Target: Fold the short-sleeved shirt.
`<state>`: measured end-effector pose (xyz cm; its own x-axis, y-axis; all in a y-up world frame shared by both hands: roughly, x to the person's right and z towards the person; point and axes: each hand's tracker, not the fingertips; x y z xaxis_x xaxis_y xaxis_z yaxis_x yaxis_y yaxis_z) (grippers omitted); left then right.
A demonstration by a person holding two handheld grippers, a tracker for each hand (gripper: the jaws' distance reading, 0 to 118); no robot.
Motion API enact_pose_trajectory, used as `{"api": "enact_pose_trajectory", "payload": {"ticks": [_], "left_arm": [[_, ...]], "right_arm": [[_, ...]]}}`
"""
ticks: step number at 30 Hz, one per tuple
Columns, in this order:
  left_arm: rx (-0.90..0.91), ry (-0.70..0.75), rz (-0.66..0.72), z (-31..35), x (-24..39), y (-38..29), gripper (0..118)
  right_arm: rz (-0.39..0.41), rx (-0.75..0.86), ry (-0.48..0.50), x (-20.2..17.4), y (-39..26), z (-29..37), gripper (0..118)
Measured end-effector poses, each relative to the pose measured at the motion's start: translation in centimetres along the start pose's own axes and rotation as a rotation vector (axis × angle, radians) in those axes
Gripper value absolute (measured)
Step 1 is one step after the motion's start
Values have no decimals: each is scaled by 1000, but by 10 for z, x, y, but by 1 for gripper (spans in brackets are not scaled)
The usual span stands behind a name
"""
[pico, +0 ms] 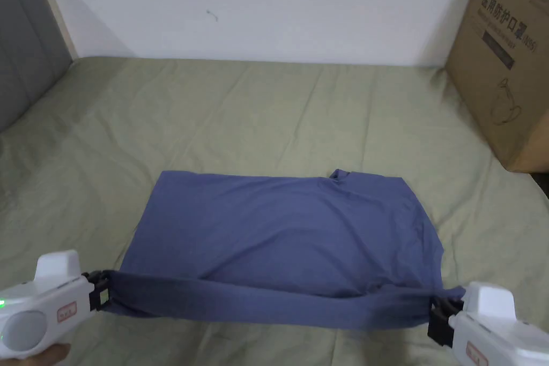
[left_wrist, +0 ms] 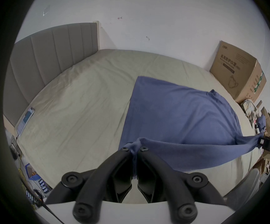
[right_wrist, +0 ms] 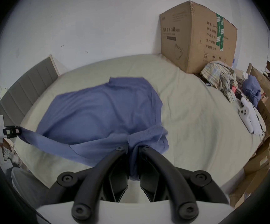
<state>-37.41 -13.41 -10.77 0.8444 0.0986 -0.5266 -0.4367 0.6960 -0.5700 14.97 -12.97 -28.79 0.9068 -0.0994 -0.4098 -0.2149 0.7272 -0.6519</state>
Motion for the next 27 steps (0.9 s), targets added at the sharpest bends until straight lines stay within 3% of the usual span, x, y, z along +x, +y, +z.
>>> {"api": "enact_pose_trajectory", "payload": {"ticks": [10, 18, 23, 25, 26, 27], "left_arm": [[-20, 30, -38, -79, 32, 69, 2], [-224, 104, -100, -175, 36, 64, 2], [-244, 124, -122, -187, 40, 52, 5], [-253, 113, -111, -181, 39, 57, 24], [-254, 94, -97, -176, 39, 60, 40], [-236, 45, -52, -166, 38, 64, 69]], "right_arm": [[-6, -62, -25, 8, 66, -97, 8], [12, -244, -96, 15, 64, -186, 9], [-92, -254, -99, 14, 53, -187, 9], [-95, -252, -97, 10, 57, -178, 14], [-100, -244, -97, 8, 59, -171, 26], [-104, -221, -99, 15, 60, -168, 51]]}}
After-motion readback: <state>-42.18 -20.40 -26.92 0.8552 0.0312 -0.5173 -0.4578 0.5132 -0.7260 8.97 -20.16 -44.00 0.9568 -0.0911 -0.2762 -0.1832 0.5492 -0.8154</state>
